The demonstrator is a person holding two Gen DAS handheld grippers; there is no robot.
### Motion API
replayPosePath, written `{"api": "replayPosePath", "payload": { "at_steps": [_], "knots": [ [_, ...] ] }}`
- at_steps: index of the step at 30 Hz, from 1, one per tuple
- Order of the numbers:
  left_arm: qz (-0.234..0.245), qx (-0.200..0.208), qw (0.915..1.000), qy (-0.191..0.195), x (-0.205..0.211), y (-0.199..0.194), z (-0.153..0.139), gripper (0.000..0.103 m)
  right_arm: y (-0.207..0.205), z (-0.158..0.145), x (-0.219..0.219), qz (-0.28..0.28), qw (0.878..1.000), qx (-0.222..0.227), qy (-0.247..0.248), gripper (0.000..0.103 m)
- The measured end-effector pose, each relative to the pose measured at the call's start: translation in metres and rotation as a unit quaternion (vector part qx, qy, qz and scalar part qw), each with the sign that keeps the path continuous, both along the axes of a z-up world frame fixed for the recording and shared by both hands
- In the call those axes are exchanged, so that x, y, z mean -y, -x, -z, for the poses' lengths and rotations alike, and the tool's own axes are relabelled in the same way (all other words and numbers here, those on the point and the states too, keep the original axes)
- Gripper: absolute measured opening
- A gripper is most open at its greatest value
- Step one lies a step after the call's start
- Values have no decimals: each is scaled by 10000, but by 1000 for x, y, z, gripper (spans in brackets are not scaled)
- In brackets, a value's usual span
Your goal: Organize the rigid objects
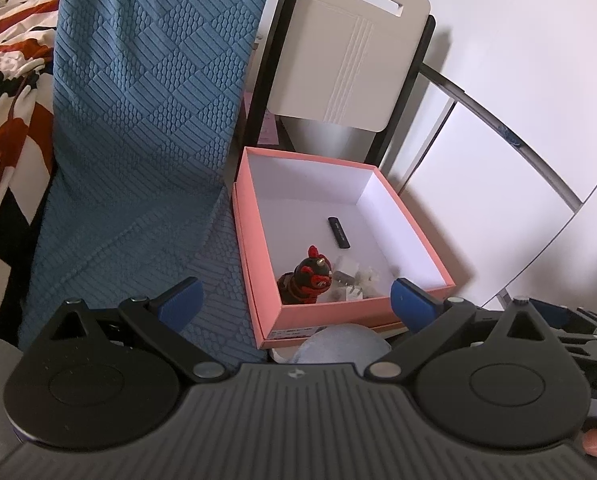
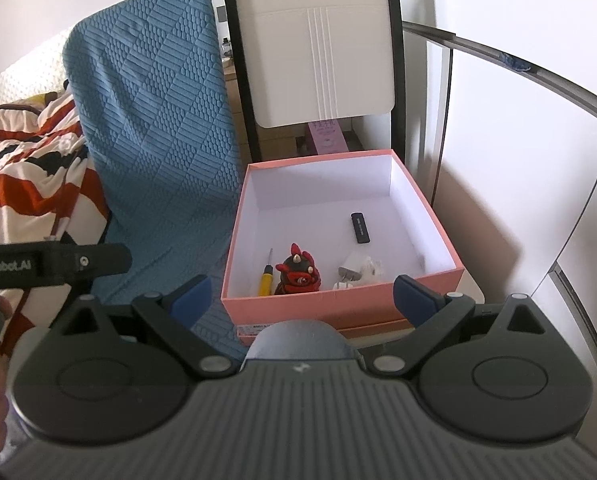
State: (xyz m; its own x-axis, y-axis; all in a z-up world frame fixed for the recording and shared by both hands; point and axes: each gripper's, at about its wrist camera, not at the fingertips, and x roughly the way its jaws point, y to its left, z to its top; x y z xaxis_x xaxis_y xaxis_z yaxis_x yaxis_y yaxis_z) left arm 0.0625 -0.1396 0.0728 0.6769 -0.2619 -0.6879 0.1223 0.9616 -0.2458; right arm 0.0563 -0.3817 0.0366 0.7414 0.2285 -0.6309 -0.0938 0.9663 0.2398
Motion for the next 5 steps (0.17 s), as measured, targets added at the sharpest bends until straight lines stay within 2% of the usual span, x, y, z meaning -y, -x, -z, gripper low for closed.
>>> {"api": "replayPosePath", "payload": {
  "at_steps": [5],
  "knots": [
    [16, 17, 10000, -22, 2, 2, 0, 102, 2, 0, 3, 29, 10000, 12, 3, 99]
  ]
}}
